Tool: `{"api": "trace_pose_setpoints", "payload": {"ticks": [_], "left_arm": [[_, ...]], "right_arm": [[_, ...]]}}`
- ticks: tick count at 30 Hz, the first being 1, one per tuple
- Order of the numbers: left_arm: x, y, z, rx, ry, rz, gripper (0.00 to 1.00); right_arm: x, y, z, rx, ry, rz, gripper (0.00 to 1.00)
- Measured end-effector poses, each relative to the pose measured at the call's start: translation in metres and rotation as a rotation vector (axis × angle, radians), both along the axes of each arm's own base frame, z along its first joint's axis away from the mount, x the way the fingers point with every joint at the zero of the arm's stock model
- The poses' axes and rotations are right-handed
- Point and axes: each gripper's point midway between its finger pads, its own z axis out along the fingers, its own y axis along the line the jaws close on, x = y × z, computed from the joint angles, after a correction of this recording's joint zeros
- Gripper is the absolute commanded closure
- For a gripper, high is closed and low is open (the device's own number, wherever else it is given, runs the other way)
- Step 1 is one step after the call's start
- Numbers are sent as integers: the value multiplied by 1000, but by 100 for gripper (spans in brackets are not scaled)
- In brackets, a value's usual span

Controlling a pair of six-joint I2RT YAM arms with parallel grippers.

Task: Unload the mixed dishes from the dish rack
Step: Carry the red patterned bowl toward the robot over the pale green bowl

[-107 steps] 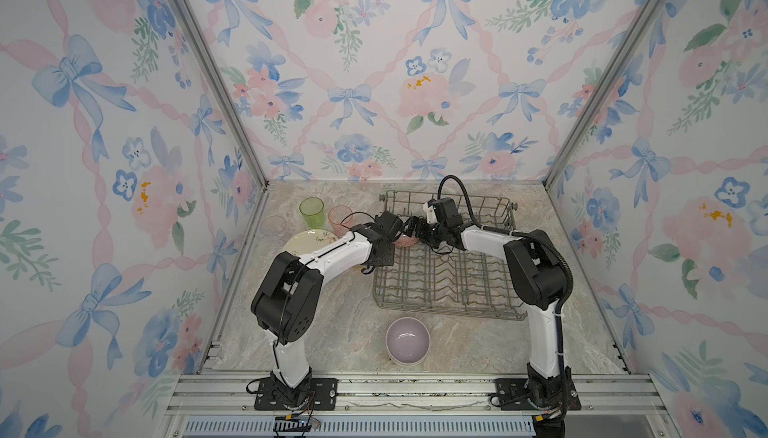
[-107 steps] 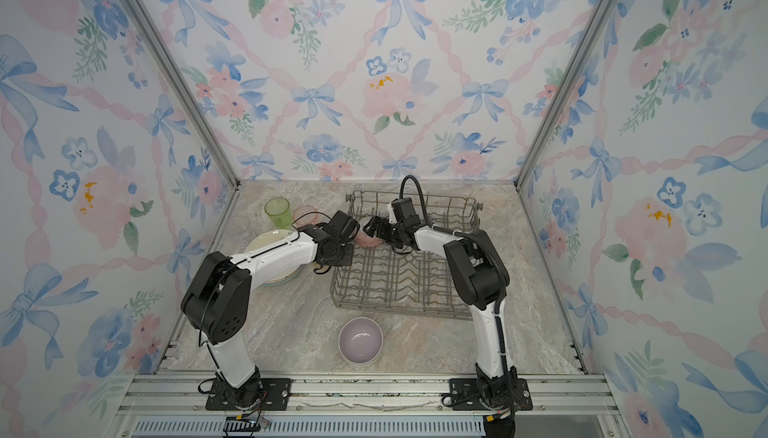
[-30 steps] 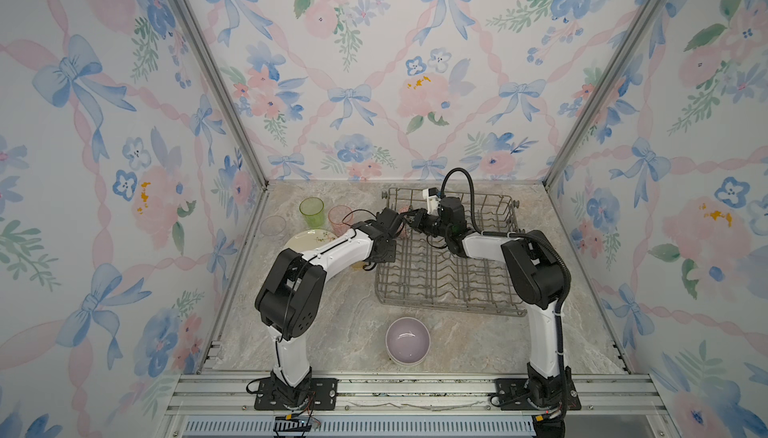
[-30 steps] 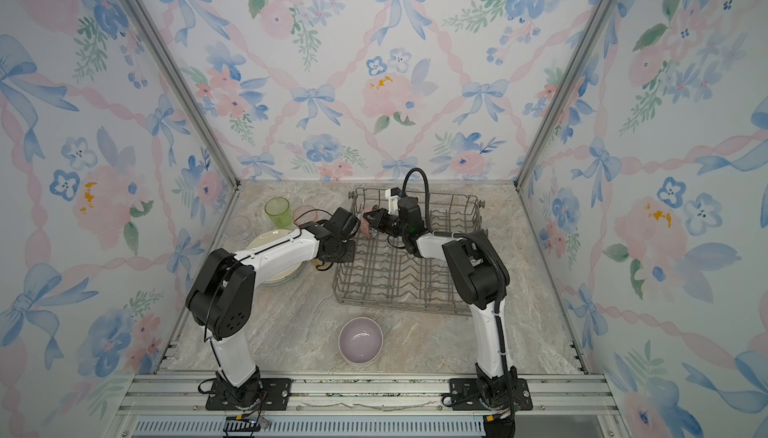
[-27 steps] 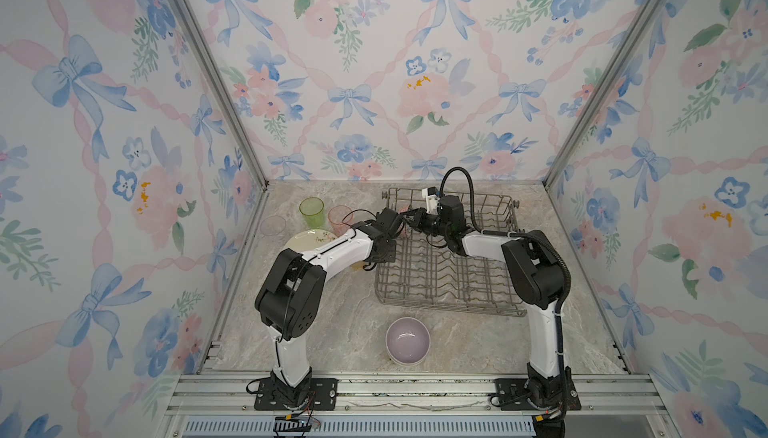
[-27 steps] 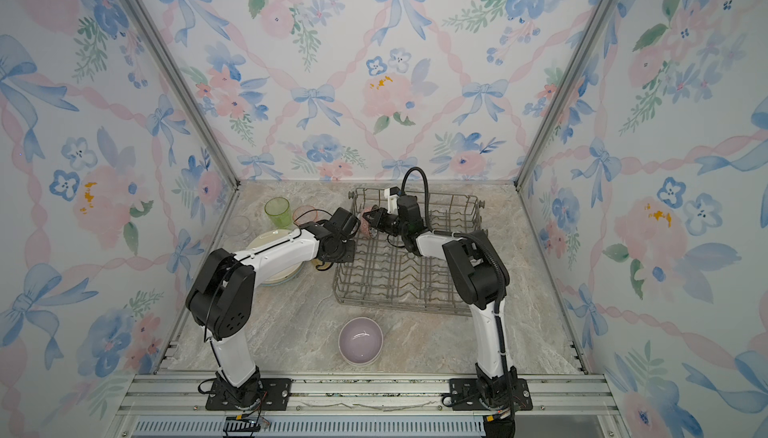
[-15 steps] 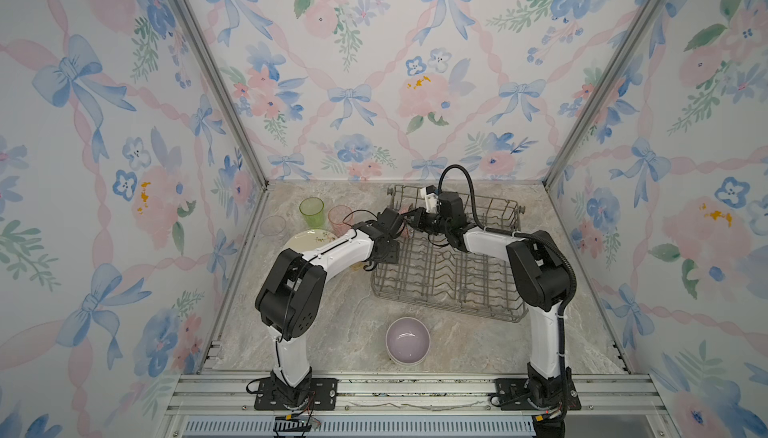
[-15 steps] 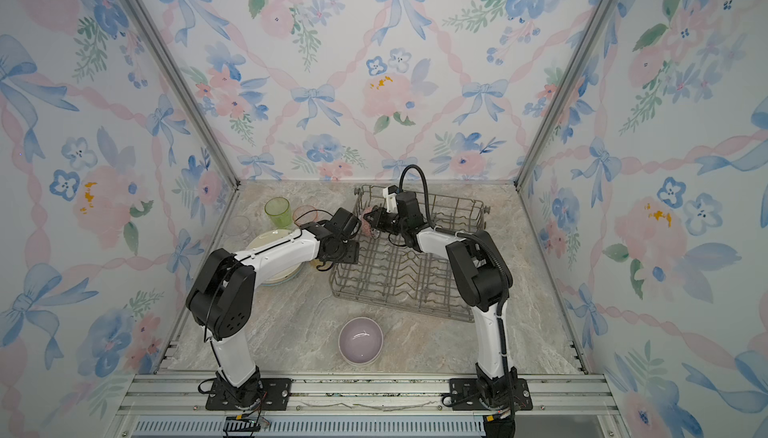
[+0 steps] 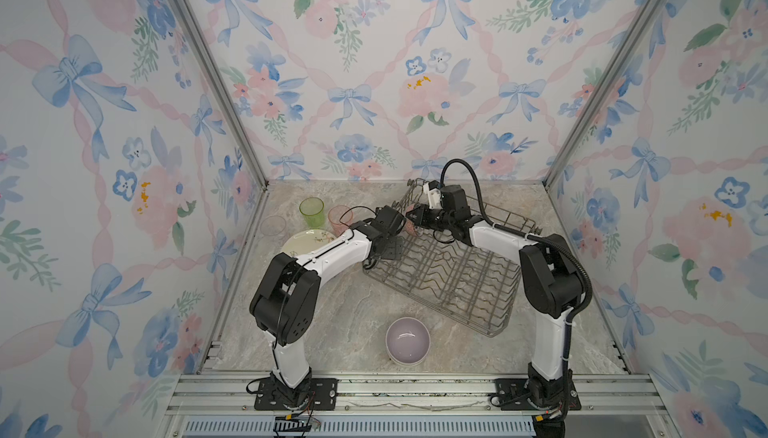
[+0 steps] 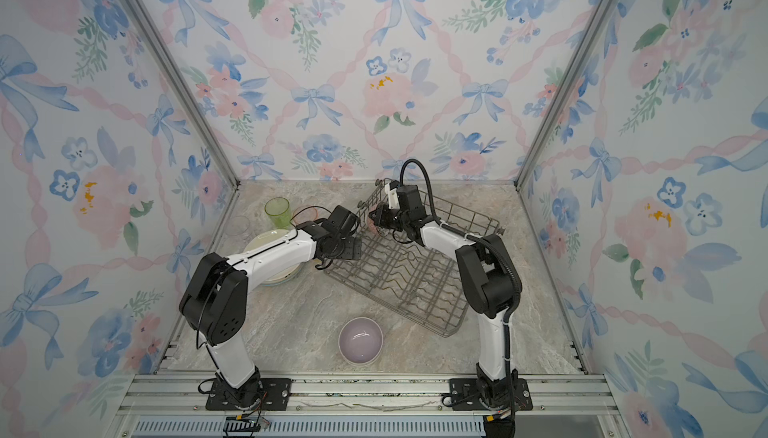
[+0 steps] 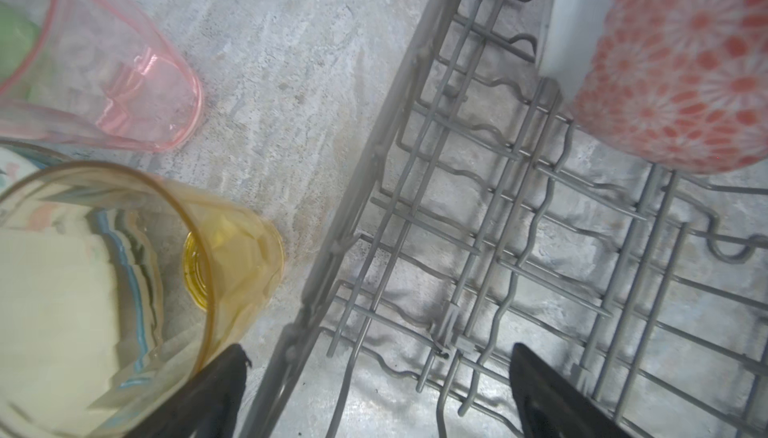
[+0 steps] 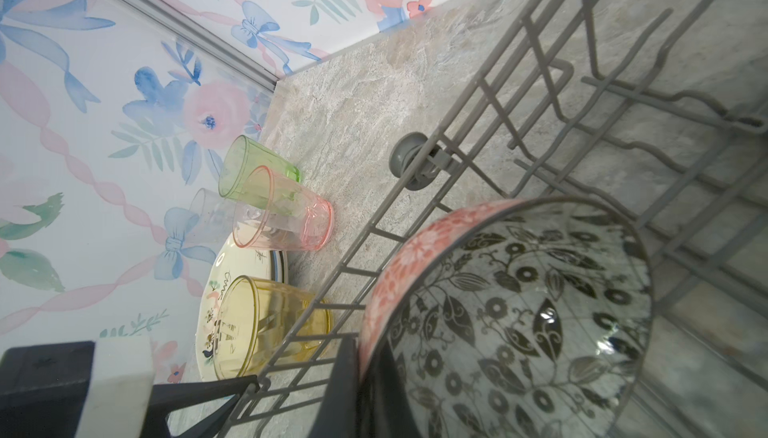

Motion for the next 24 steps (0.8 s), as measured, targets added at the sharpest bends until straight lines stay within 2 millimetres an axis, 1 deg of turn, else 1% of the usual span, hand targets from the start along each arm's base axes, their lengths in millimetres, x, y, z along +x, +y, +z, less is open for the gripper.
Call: {"api": "trace_pose_setpoints", "payload": {"ticks": [5,9,14,17,20,24], "left_arm": [[-1,-1,1,5,-4,-2,2],[-2,-3,3,3,-8,-6,2],[-3,-6,13,-10,-30,-13,2],[-4,-7,23,-19,-51,-18,2],[-5,-8,32,-30,-70,-20,2],[-6,-9,39,-41,-84,-21,2]], "right_arm": [[-3,-3,7,-20,-15,3,100],[-4,-5,7,-33,-17,6,100],[-7,-10,7,-66,-15,3,100],[-9,-12,16,-72,-33,3,100],[-11,-15,32,-75,-59,1,100],[-14,-21,49,-83,-90,-7,100]]}}
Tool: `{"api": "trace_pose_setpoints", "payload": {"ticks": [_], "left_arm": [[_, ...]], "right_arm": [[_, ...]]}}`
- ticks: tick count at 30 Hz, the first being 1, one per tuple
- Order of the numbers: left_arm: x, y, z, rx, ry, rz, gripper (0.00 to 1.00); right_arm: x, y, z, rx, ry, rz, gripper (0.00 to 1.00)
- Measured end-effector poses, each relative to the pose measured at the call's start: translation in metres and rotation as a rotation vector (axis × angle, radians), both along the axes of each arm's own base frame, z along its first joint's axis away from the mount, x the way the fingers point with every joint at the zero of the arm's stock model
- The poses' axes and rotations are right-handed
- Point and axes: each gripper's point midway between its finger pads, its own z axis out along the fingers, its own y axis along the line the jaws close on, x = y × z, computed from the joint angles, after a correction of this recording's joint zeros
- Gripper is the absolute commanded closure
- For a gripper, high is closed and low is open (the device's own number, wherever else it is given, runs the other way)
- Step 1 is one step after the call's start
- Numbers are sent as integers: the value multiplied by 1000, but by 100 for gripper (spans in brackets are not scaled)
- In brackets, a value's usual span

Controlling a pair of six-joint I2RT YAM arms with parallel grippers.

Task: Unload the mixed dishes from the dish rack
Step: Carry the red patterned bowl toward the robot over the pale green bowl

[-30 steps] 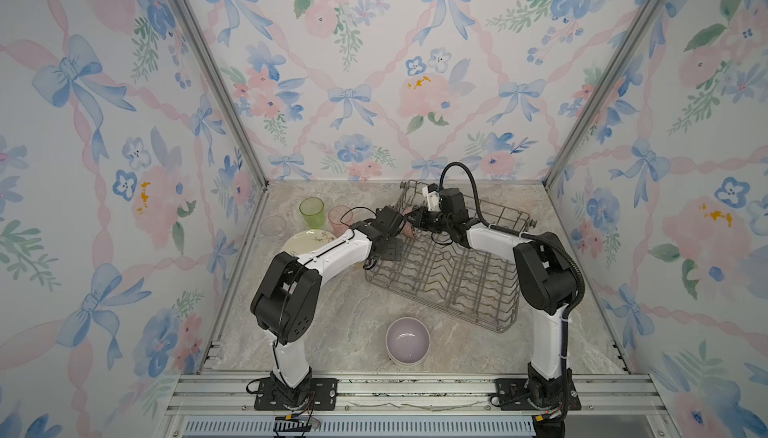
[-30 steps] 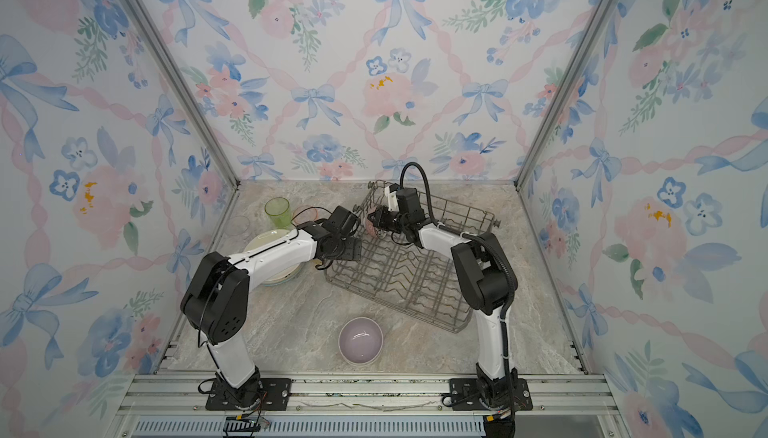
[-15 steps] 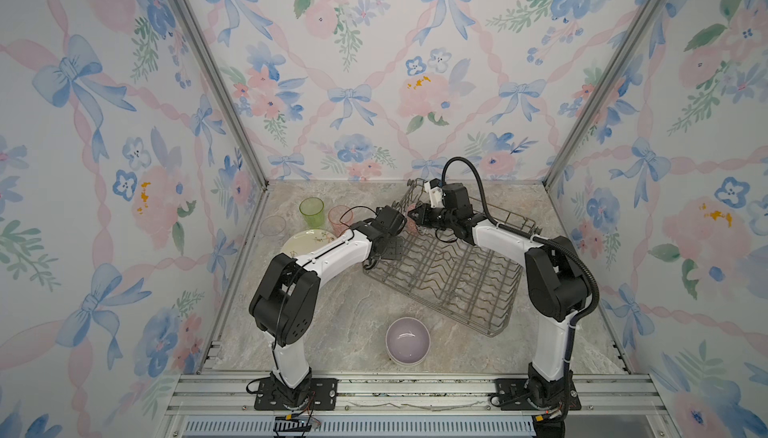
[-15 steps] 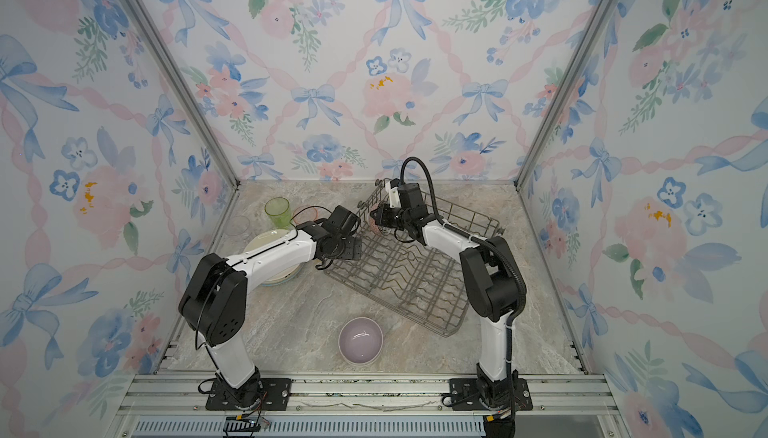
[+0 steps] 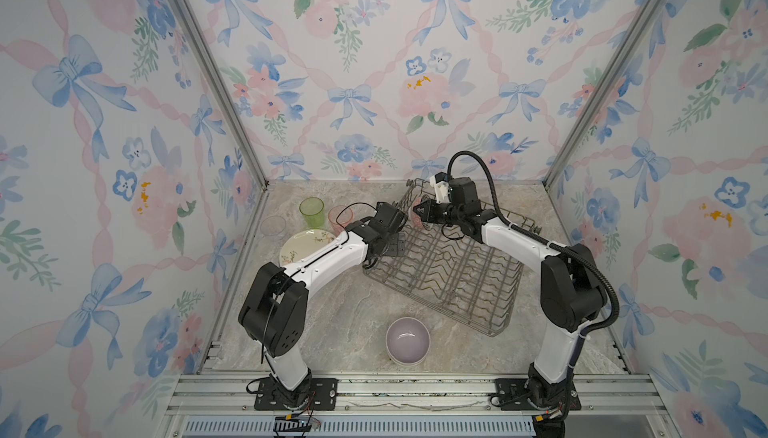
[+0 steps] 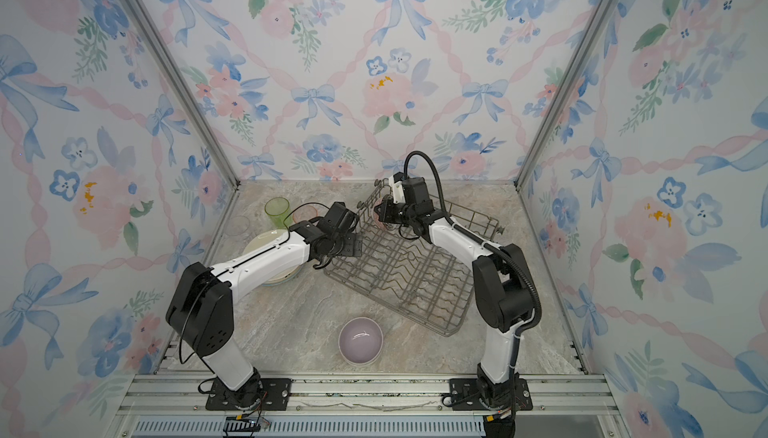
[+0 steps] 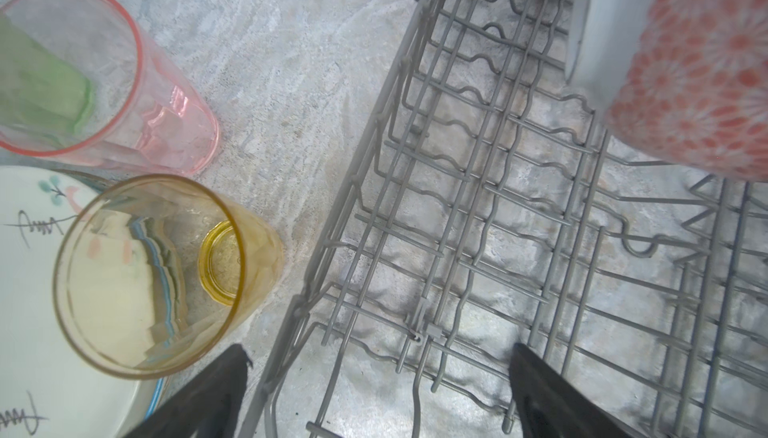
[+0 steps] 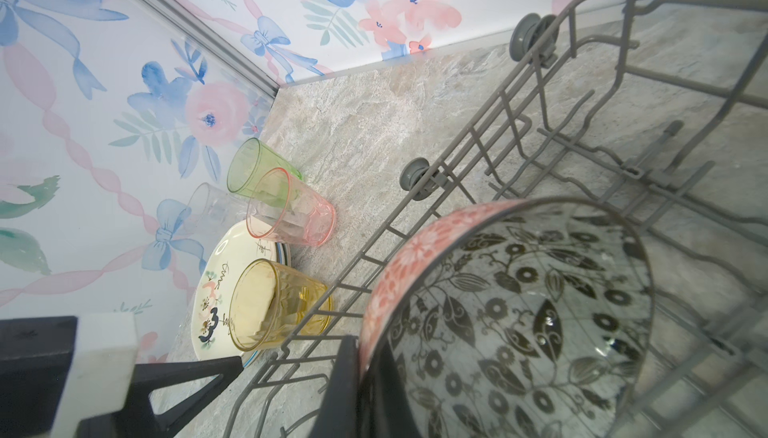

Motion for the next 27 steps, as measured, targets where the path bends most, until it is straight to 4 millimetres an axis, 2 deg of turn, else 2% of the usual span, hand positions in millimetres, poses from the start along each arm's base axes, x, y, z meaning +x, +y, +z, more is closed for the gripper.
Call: {"api": "trace_pose_setpoints", "payload": {"ticks": [6,11,15,18,22,27], "left_arm": [[-4,1,14,-26,-28,10,2],[-6,7,37,-57,-82,49,2],[-6,12,49,-75,-113,83,2],[-4,16,49,-85,-114,104,2],[1,26,49,-107,-108,149,2],[5,33,50,-128,-107,193,2]], "right_arm": [[-10,-10,25,-25,-43,-16,100],[-33,-20,54,-58,-98,-28,100],[-65,-21,80,-70,-149,-17,100],[-95,-19,90,-92,-166,9,100],[-136,-17,96,-125,-175,54,100],[-181,-24,89,-177,-158,88,100]]}}
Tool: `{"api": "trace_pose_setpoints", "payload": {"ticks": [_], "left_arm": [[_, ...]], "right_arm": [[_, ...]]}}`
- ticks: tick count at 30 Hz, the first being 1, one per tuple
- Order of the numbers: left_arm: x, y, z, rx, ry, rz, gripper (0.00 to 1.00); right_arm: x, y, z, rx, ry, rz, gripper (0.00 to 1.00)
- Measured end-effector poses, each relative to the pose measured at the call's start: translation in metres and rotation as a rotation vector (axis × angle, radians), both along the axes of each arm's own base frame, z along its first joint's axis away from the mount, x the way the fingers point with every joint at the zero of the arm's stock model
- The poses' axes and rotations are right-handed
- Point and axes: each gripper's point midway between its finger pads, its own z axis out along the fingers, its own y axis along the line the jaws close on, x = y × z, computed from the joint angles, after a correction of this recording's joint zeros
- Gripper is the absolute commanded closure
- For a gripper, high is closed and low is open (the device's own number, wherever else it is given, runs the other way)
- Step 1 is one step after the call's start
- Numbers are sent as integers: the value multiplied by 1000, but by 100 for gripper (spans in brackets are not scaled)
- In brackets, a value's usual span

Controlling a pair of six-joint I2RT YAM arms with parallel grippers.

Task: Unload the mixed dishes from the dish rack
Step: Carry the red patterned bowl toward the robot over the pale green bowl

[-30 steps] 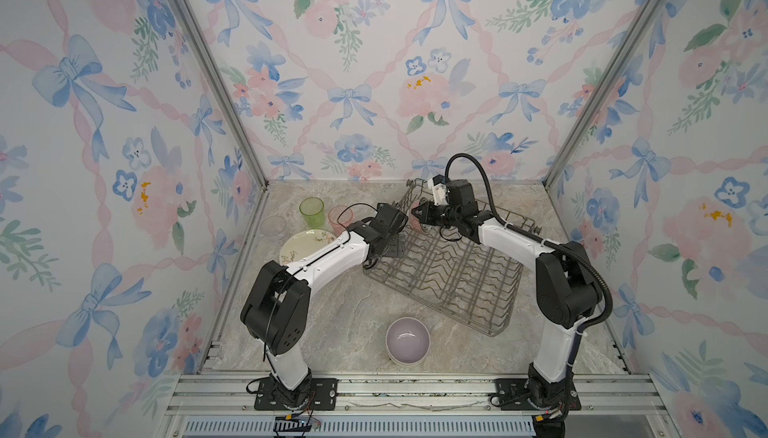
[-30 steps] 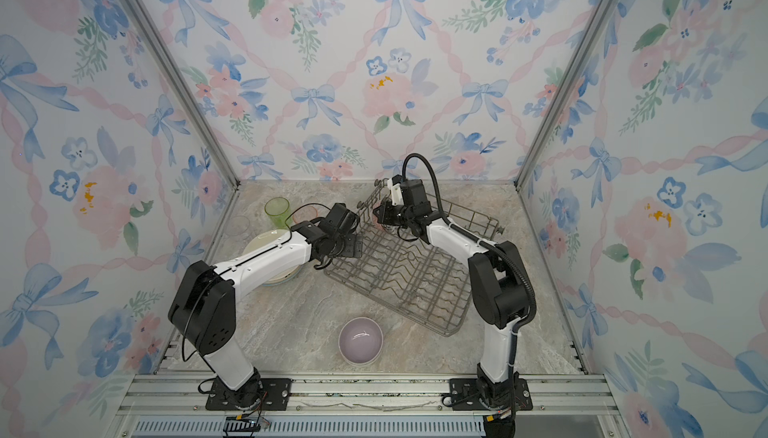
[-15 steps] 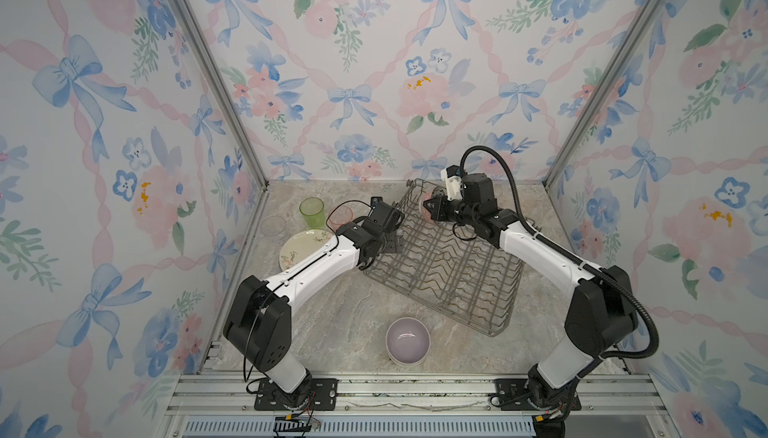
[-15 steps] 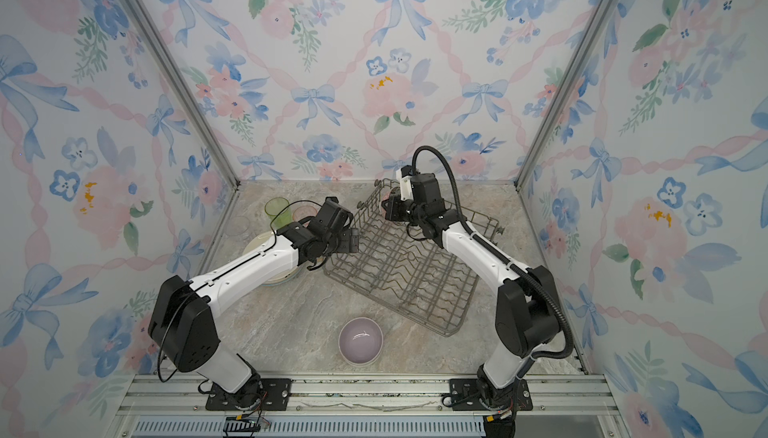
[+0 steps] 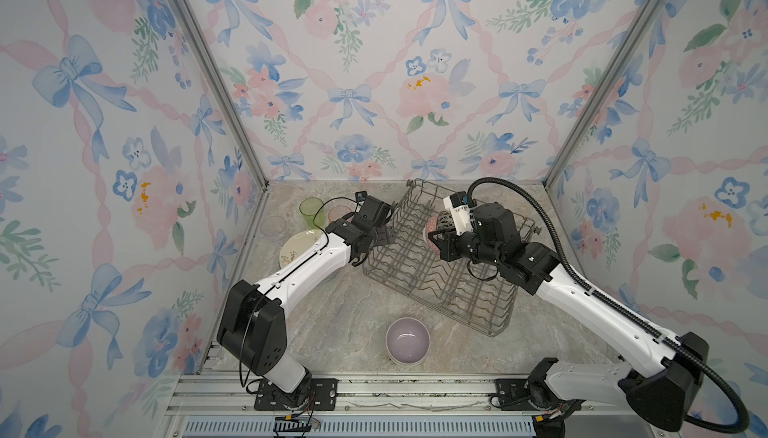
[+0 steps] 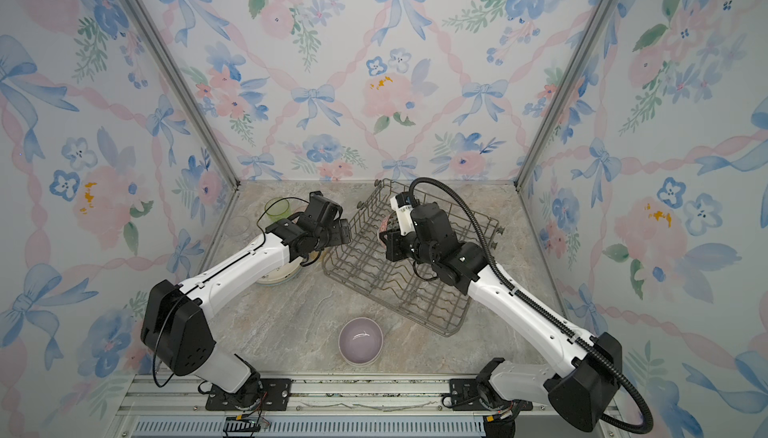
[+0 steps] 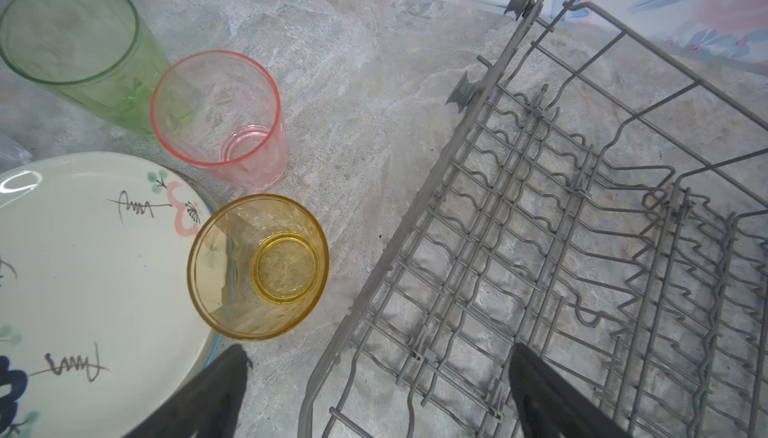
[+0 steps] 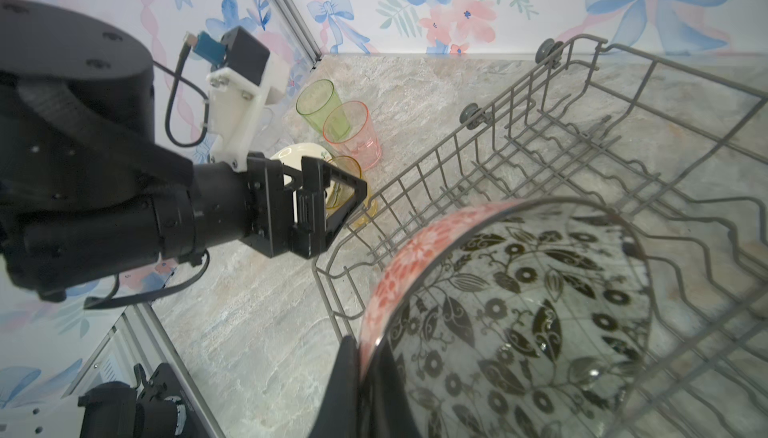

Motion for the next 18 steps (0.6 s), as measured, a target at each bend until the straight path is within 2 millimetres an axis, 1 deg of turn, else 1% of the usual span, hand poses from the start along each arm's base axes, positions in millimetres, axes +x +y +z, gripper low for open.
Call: {"api": "trace_pose_setpoints", "payload": {"ticks": [2,5,9,12,18], "left_arm": [[1,0,2,-8,-2,3,2],[3,0,6,-17,-11,8,2],[6,1,11,-23,-22,15,2],[7,2,11,-23,-22,16,2],[6,3,10,-23,-20,21,2]], "right_arm": [[-15,-2,-4,-28,6,12,100],[-40,2,-9,-58,17,57,100],[-74,10,-18,-100,29,134,100],[-99,19,-28,-143,41,199,100],[-140,31,-48,-231,56,310,100]]}}
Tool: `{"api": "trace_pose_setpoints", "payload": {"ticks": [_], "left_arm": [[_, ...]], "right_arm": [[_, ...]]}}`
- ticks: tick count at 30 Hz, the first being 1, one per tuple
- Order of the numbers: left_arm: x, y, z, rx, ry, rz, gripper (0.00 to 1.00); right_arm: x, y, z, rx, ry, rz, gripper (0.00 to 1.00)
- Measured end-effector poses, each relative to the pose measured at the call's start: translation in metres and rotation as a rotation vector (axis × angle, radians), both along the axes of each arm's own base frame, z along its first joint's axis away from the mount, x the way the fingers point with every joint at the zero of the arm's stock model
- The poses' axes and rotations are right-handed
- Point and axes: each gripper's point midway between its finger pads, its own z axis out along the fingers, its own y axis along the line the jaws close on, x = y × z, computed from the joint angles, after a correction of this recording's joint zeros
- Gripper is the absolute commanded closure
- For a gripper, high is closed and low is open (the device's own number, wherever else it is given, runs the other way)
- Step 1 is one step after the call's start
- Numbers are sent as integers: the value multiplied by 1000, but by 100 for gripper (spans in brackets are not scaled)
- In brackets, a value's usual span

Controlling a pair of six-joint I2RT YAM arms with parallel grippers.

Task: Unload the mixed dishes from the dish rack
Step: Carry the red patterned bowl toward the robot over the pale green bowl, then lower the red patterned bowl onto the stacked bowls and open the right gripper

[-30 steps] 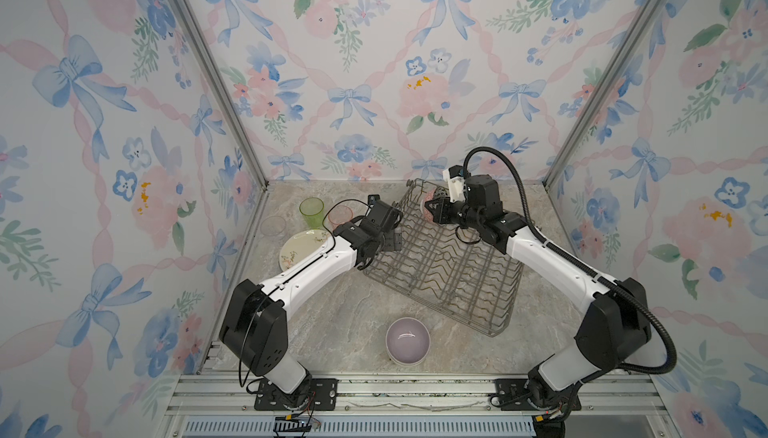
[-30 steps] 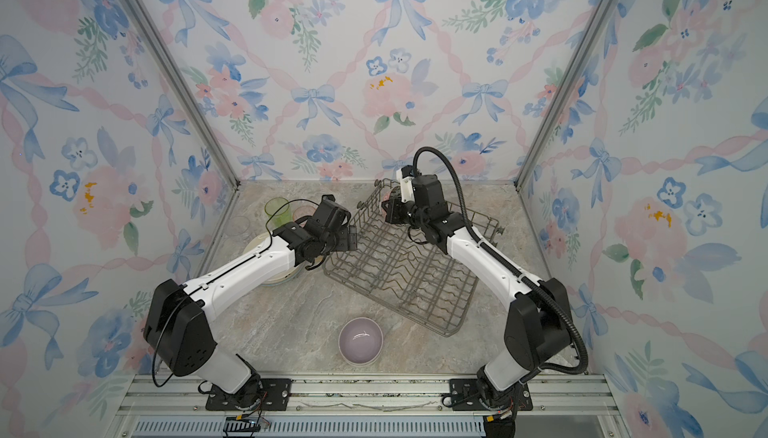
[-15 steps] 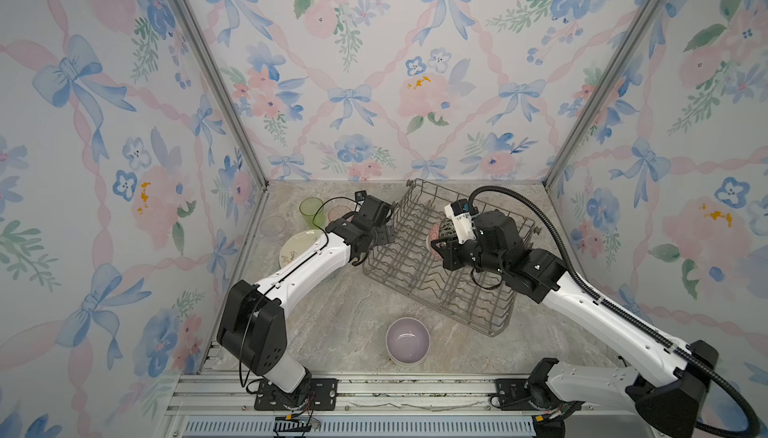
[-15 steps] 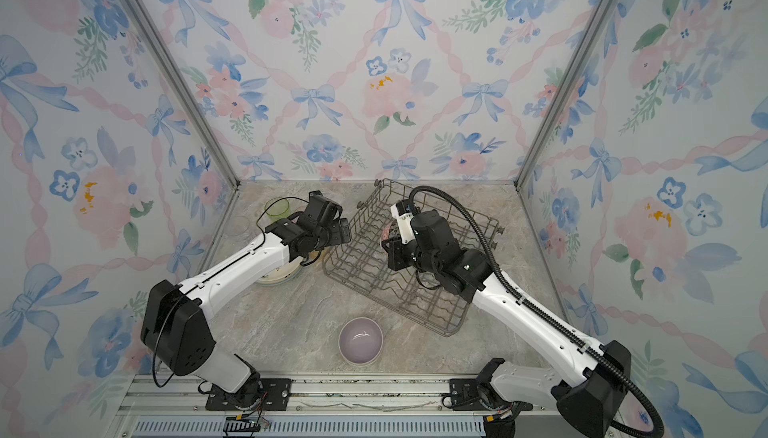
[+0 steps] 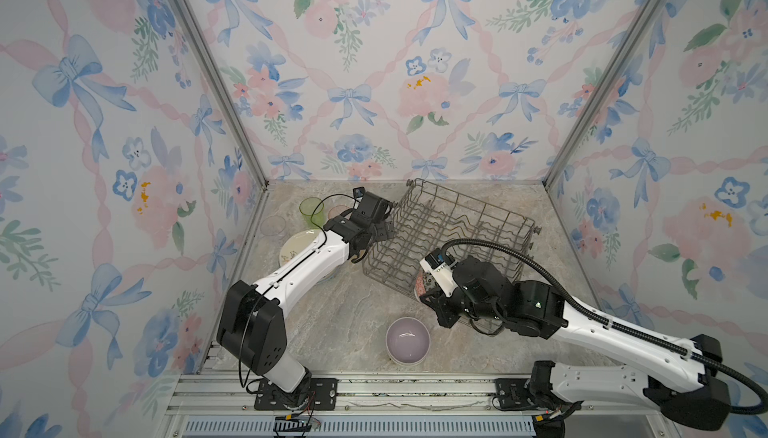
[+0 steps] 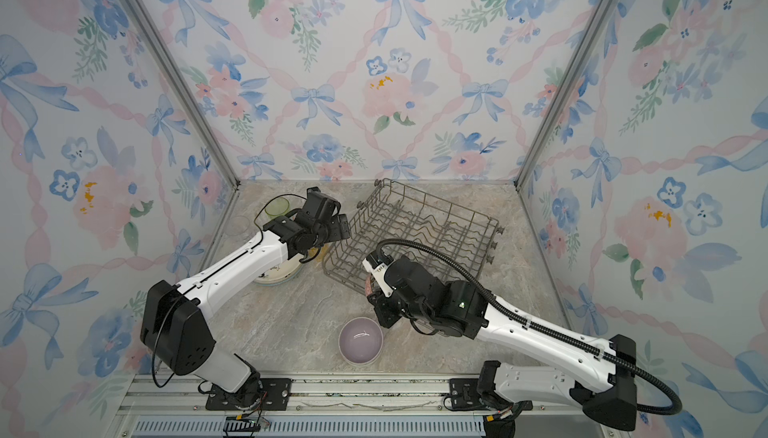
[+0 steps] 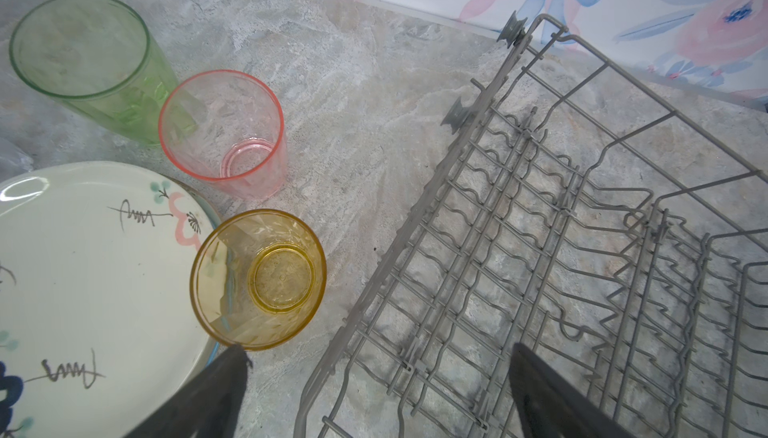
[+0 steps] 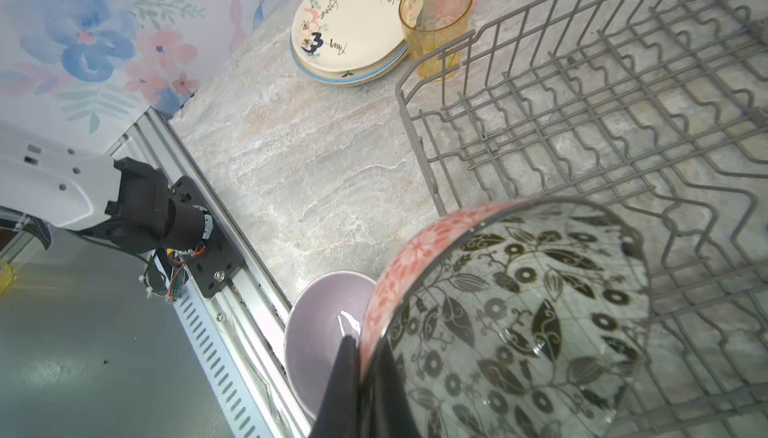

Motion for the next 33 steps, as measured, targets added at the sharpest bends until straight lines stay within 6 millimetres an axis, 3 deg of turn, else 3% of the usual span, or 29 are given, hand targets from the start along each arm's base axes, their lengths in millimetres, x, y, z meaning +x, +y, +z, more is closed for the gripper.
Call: {"api": "trace_pose_setpoints", "payload": {"ticks": [8,14,19,32,33], "left_arm": [[-5,6,-13,12,27,11,2],[-12,11,-6,6,12,13,2],[-15,13,0,0,-3,15,2],[-15,20,-7,9,12,29,2],[-15,20,-8,10,13,29,2]], "right_arm": [[-40,21,-39,-140,34,128,100],[-58,32,-57,-201,48,182,100],[-65,41,-66,-230,56,207,100],[-69,52,-85,-289,73,222,100],[-69,52,-86,-291,74,223,97]]}}
